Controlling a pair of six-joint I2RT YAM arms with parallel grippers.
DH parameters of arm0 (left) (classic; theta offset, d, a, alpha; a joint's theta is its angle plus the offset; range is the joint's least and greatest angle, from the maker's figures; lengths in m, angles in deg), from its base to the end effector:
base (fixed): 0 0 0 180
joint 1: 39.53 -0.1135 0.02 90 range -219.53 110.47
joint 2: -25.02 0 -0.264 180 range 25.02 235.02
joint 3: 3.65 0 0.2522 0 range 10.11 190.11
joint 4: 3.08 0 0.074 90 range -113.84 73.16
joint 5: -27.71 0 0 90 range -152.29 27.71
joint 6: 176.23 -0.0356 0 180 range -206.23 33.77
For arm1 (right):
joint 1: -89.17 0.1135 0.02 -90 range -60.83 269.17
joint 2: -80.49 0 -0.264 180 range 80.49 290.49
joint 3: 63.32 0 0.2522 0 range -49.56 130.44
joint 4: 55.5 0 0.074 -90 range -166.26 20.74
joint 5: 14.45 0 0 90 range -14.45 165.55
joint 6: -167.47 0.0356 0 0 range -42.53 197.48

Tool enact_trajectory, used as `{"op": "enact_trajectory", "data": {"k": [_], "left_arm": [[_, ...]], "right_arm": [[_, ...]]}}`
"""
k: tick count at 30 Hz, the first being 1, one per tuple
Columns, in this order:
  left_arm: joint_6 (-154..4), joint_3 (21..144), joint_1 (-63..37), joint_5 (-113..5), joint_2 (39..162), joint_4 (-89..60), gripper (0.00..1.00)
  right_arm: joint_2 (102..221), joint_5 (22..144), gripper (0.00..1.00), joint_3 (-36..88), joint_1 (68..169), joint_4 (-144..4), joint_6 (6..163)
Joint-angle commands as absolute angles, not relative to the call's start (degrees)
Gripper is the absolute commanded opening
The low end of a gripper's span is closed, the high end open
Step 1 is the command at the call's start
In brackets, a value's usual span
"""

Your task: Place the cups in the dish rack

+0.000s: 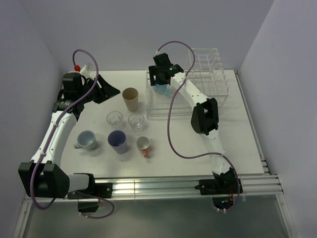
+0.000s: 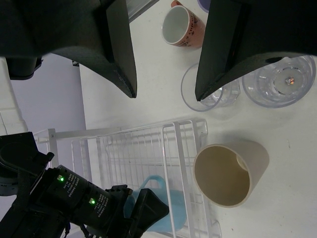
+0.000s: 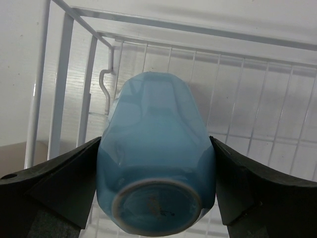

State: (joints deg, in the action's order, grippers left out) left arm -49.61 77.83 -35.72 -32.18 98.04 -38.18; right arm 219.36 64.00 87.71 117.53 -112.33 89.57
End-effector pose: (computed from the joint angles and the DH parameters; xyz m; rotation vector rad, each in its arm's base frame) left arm 0.2842 -0.0368 0.3561 -0.2562 2.0922 -0.9683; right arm 0.4811 0.2516 0.2637 -0.2322 2.3219 0.1154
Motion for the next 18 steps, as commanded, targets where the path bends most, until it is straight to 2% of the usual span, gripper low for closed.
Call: {"op": "enact_trajectory", "data": {"k": [1,2,3,5,13,18], "left_arm": [[-51.0,77.5,-35.7,-32.1,97.9,-37.1,0.57],[-51.0,77.5,-35.7,-32.1,97.8,-37.1,0.57],[-51.0,77.5,-35.7,-32.0,97.9,-37.1,0.57],[-51.1,77.5,-35.7,-32.1,98.0,-37.3,0.57],[-51.3,77.3,-35.7,-32.3,97.9,-37.4,0.57],[-51.4,77.1,-35.7,-32.5,97.9,-37.4,0.57]], "right_arm": [[217.4,63.8,0.91,89.7,118.3,-107.9,89.1],[217.4,63.9,0.92,89.7,118.2,-107.7,89.0],[217.4,64.0,0.98,89.7,118.3,-107.4,89.0],[217.2,64.2,0.99,89.7,118.4,-107.1,89.0],[215.3,63.5,1.00,89.2,118.8,-106.4,88.6],[210.5,61.8,1.00,84.5,119.0,-106.1,89.0]]}}
